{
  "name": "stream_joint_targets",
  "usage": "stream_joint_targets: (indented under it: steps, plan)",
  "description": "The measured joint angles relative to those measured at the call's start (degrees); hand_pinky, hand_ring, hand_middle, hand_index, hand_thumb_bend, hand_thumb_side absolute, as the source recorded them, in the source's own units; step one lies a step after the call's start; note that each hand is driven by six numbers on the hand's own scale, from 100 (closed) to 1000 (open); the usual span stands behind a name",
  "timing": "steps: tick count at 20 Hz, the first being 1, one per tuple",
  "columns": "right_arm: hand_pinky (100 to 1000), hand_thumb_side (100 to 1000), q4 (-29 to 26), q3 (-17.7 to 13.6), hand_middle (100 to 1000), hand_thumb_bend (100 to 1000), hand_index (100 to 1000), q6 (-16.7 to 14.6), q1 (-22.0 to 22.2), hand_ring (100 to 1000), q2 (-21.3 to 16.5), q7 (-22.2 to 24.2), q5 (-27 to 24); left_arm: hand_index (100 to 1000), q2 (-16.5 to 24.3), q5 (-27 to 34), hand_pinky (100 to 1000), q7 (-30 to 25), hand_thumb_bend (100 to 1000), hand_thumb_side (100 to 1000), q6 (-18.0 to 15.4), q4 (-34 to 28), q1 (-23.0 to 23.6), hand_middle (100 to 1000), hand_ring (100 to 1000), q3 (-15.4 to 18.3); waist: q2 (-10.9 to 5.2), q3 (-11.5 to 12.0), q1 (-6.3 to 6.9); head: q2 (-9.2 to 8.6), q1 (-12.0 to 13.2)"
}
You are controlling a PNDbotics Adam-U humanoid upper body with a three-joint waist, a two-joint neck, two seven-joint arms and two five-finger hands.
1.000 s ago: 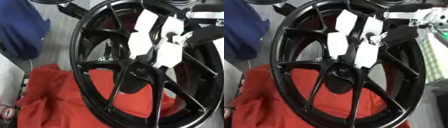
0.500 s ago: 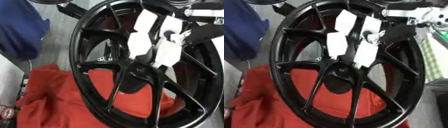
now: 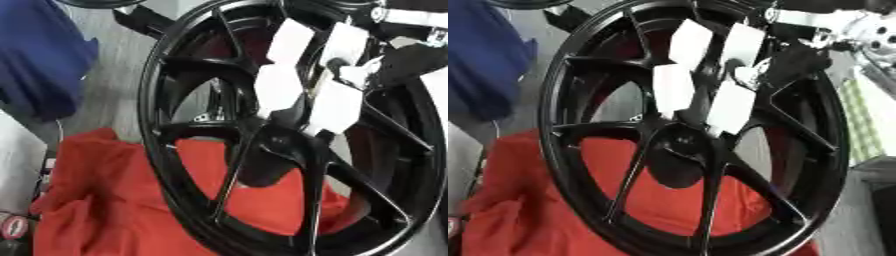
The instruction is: Pull the pin out of the wheel hub.
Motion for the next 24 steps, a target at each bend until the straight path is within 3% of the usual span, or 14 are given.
stream_joint_targets:
  steps: [5, 17, 20, 24]
  plan:
    - [264, 100, -1.7, -1.1, 321, 100, 389, 0.8, 0.0, 327, -0.2, -0.9, -2.0, 894, 0.0, 0.0, 741, 0.0, 334, 599, 0.0, 0.0, 0.0, 745, 854, 0.0, -0.09, -0.1, 0.0, 0.0, 0.0]
    - [241, 112, -5.6, -7.3, 314, 100, 381, 4.3, -0.2, 312, -2.3, -3.1, -11.4, 895, 0.0, 0.0, 744, 0.1, 334, 602, 0.1, 0.0, 0.5, 746, 858, 0.0, -0.54, -1.4, 0.06, 0.04, 0.1]
    - [238, 100, -5.6, -10.6, 312, 100, 379, 5.0, 0.8, 311, -3.8, -5.4, -14.2, 896, 0.0, -0.1, 744, 0.1, 333, 604, 0.2, 0.0, 0.6, 746, 859, 0.0, -0.77, -2.1, 0.17, 0.05, 0.6]
    - [238, 120, -4.6, -17.3, 314, 100, 378, 4.4, 6.6, 309, -6.9, -10.5, -16.4, 896, 0.0, -0.6, 744, 0.4, 332, 603, 0.2, 0.0, 0.9, 746, 858, 0.3, -0.8, -3.0, 0.61, 0.05, 1.5]
